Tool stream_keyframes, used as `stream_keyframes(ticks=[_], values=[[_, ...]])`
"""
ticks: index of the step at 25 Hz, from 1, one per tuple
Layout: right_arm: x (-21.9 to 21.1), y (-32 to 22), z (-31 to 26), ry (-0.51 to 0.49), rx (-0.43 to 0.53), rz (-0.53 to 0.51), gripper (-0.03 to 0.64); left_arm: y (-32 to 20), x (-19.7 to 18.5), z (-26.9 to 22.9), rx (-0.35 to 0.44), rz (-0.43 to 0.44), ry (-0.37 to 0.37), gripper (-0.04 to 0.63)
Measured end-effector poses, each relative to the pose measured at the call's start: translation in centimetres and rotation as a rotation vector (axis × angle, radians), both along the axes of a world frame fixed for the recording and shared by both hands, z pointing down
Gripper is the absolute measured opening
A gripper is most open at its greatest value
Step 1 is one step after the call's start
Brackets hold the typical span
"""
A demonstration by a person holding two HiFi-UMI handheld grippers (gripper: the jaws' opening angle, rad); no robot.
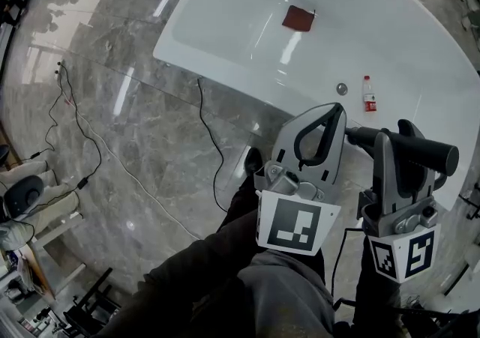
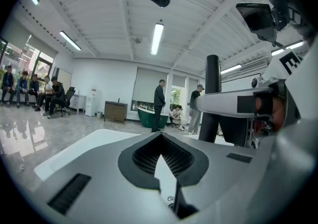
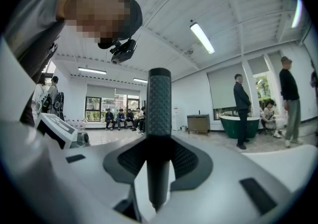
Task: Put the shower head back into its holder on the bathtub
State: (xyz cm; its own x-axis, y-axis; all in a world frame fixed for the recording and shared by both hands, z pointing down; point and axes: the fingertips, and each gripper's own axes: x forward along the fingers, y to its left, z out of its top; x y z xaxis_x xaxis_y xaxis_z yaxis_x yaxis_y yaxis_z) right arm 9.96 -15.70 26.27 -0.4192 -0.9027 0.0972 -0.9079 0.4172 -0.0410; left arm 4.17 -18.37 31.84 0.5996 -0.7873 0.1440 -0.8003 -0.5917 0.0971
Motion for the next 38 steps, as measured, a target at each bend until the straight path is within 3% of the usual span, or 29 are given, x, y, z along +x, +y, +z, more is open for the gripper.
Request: stream_keyframes(ticks=[38], values=[[1.3,-0.6,14.3,0.022,-0.012,0.037,0.135,-0.4,0.7,11.4,0.019,0.009,0.000,0.003]])
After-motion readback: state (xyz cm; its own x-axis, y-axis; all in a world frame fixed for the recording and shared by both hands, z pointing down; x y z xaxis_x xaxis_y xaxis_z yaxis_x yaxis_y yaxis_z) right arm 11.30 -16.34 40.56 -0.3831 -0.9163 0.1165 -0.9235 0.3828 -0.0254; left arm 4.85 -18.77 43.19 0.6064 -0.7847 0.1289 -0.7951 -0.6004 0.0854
